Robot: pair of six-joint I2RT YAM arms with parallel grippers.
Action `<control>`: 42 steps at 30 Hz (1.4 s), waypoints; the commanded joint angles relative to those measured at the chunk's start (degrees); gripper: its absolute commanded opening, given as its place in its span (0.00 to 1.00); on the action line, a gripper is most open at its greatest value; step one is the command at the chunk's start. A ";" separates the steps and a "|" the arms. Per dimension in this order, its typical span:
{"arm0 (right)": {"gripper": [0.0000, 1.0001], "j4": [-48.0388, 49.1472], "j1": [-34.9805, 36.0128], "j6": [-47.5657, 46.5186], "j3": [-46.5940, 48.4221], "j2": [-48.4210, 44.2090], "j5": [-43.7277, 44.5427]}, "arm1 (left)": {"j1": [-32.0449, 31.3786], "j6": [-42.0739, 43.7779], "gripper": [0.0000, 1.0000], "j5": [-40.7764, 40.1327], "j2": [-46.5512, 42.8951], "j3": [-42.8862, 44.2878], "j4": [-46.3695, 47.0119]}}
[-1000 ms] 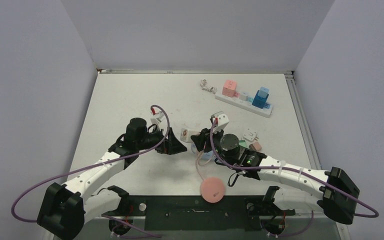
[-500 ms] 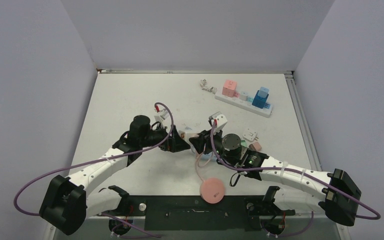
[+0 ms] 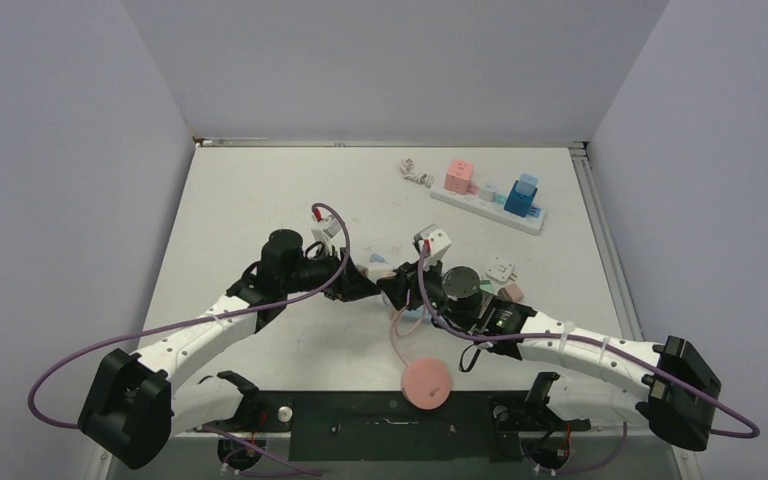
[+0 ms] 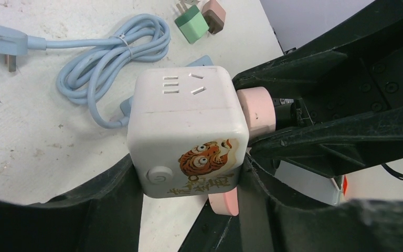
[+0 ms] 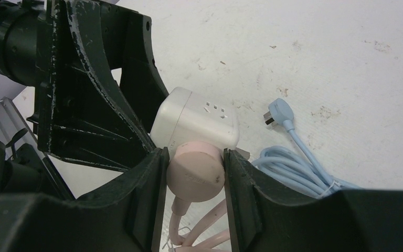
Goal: Pull the plug off the socket
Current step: Remove the plug from the socket, then place the socket at the center of the board, then place the plug at the center of the board.
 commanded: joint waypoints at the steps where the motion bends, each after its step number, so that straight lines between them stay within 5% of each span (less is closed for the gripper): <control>1: 0.05 2.06 0.37 2.48 4.87 0.47 -1.09 | -0.71 0.66 0.28 -1.53 0.11 2.63 5.08; 3: 0.05 -2.61 0.38 5.23 8.05 2.47 0.03 | -1.25 2.07 0.04 -4.25 -0.92 2.63 4.26; 4: 0.05 -4.98 0.33 6.53 10.05 3.39 0.09 | -1.64 3.27 0.00 -6.70 -1.58 2.70 3.32; 12: 0.05 -21.06 0.21 18.00 22.44 11.32 -1.41 | -4.29 9.85 0.00 -25.32 -2.90 4.15 -8.52; 20: 0.05 -24.19 -0.24 17.96 18.96 10.84 -3.40 | 0.81 5.21 0.00 -20.84 -3.41 0.94 -5.14; 33: 0.05 -36.52 -1.28 15.79 20.29 7.03 -3.37 | -0.67 15.52 0.00 -32.90 -3.05 5.43 -18.97; 37: 0.05 -34.85 -1.36 16.19 20.08 6.66 -2.02 | -0.68 13.79 0.00 -30.96 -3.38 4.51 -17.41; 42: 0.05 -31.84 -4.06 15.37 19.23 6.90 2.46 | 2.67 8.88 0.00 -19.01 0.95 2.91 -12.25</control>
